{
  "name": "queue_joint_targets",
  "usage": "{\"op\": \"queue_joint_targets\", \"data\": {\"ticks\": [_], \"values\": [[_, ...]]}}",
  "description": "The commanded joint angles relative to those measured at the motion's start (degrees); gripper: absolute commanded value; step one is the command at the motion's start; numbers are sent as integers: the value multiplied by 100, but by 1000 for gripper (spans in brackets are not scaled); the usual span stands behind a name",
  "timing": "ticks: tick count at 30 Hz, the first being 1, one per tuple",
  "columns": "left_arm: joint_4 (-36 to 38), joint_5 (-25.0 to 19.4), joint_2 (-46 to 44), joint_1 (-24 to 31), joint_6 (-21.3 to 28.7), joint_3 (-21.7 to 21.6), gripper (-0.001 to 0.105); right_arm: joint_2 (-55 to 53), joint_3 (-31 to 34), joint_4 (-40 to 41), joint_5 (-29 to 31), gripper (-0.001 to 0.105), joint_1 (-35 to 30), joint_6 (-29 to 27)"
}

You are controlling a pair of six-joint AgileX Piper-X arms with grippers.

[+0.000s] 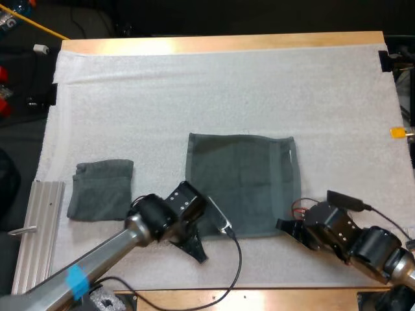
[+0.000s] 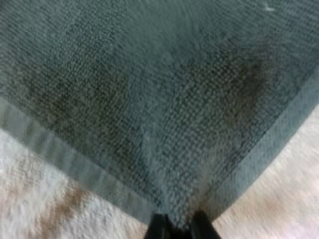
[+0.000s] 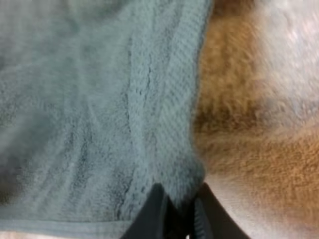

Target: Pick towel from pile, fold and stack

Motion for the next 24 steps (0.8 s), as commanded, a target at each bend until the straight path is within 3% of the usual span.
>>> {"op": "queue_joint_targets", "data": {"ticks": [1, 7, 12, 18, 24], "values": [[249, 143, -128, -28, -30, -29, 0, -39, -152, 396, 86, 0, 13, -238], [635, 405, -777, -28, -188, -29, 0, -39, -741, 1350, 39, 0, 119, -549], [1007, 766, -1203, -28, -327, -29, 0, -39, -902, 1674, -96, 0, 703, -533], [1054, 881, -1446, -28, -327, -29, 0, -39, -902, 1715, 14, 0, 1472, 228], [328, 880, -1206, 107, -316, -29, 0, -30, -902, 1457, 568, 0, 1200, 764]]}}
